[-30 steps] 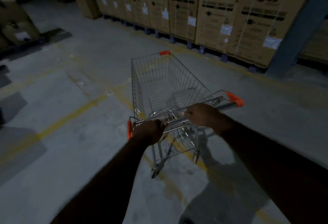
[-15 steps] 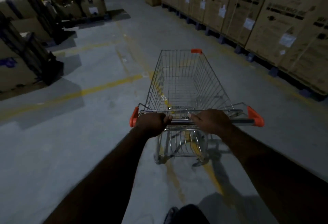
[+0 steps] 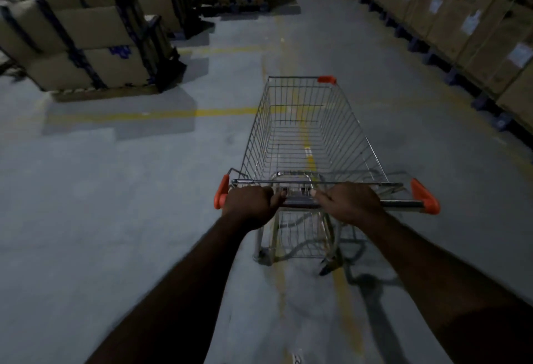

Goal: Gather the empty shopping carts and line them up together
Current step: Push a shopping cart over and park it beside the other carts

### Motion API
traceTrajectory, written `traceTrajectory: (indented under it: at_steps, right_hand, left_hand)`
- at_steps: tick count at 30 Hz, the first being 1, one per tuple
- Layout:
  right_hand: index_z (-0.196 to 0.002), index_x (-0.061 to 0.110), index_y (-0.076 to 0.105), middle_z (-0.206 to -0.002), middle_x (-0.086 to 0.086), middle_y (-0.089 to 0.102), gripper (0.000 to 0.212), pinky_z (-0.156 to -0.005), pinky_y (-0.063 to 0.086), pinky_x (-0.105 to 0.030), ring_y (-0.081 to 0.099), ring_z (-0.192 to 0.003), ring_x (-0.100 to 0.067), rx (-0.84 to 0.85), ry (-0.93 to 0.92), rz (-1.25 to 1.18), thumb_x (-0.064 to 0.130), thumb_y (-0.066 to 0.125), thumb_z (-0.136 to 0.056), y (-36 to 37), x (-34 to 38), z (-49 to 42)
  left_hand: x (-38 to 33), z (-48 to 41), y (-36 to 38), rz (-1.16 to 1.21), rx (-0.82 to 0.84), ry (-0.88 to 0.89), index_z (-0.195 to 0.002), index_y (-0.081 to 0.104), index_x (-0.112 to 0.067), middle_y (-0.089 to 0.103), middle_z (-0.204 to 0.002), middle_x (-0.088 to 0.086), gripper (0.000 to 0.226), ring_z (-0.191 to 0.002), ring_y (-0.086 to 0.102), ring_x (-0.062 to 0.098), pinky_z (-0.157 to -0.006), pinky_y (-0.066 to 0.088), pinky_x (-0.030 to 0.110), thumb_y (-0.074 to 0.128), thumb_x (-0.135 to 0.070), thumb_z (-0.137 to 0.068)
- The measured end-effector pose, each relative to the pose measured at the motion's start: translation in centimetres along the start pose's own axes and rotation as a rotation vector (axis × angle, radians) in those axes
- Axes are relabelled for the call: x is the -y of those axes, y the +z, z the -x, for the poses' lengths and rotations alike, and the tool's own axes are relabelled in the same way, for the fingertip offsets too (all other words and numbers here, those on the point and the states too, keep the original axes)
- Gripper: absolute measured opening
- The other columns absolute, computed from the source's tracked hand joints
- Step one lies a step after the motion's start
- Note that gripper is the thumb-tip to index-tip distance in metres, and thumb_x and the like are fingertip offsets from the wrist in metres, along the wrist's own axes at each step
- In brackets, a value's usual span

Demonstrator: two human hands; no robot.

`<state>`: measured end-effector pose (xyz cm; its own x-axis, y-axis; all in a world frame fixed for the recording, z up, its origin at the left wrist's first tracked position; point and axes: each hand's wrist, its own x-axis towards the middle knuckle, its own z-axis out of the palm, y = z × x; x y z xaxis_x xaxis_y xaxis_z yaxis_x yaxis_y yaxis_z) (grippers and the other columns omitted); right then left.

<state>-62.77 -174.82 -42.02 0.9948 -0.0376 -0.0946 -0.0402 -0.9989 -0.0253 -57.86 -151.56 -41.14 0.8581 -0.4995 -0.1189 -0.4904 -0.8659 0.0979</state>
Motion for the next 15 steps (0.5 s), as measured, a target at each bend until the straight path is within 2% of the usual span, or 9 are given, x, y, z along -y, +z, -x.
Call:
traceTrajectory:
  at_steps: [2, 5, 7, 12, 15]
  right_hand:
    - [-0.110, 0.027, 0.075, -0.106, -0.007, 0.074, 0.081, -0.085, 0.051, -0.034, 0.068, -0.097, -0.029, -0.025, -0.088, 0.028, 0.074, 0.011, -0.093, 0.4, -0.7, 0.5]
    - [-0.100, 0.019, 0.076, -0.098, -0.010, 0.073, 0.070, -0.076, 0.048, -0.033, 0.068, -0.091, -0.030, -0.064, -0.182, 0.010, 0.067, 0.024, -0.100, 0.0, -1.3, 1.5]
    - [-0.100, 0.019, 0.076, -0.097, -0.011, 0.073, 0.067, -0.074, 0.046, -0.033, 0.067, -0.092, -0.031, -0.059, -0.216, 0.009, 0.065, 0.028, -0.101, -0.3, -1.6, 2.4]
    - [-0.088, 0.017, 0.075, -0.092, -0.009, 0.071, 0.077, -0.071, 0.045, -0.031, 0.067, -0.088, -0.029, -0.057, -0.279, 0.027, 0.075, 0.024, -0.095, 0.5, -2.3, 3.7]
    - [-0.097, 0.023, 0.077, -0.093, -0.007, 0.072, 0.092, -0.073, 0.047, -0.032, 0.067, -0.089, -0.028, -0.067, -0.335, 0.026, 0.084, 0.009, -0.083, 0.9, -2.2, 4.7]
  left_hand:
    - [-1.2, 1.4, 0.4, -0.010, -0.032, -0.059, -0.100, 0.069, -0.022, 0.073, -0.098, 0.005, 0.064, -0.098, 0.067, 0.028, -0.083, 0.045, 0.036, 0.021, -0.064, -0.103]
    - [-2.9, 3.5, 1.2, -0.022, -0.084, -0.143, -0.093, 0.068, -0.021, 0.072, -0.088, 0.002, 0.062, -0.090, 0.068, 0.027, -0.073, 0.043, 0.033, 0.023, -0.063, -0.103]
    - [-4.0, 4.8, 1.6, -0.018, -0.092, -0.187, -0.092, 0.068, -0.021, 0.072, -0.089, 0.002, 0.063, -0.089, 0.068, 0.027, -0.075, 0.045, 0.034, 0.023, -0.063, -0.103]
    - [-6.8, 8.4, 2.0, -0.011, -0.067, -0.279, -0.096, 0.067, -0.022, 0.072, -0.094, 0.002, 0.061, -0.092, 0.068, 0.026, -0.074, 0.041, 0.034, 0.023, -0.063, -0.103]
    - [-7.9, 10.9, 2.6, 0.003, -0.085, -0.329, -0.094, 0.066, -0.022, 0.071, -0.091, 0.000, 0.060, -0.090, 0.068, 0.025, -0.072, 0.040, 0.034, 0.023, -0.064, -0.102]
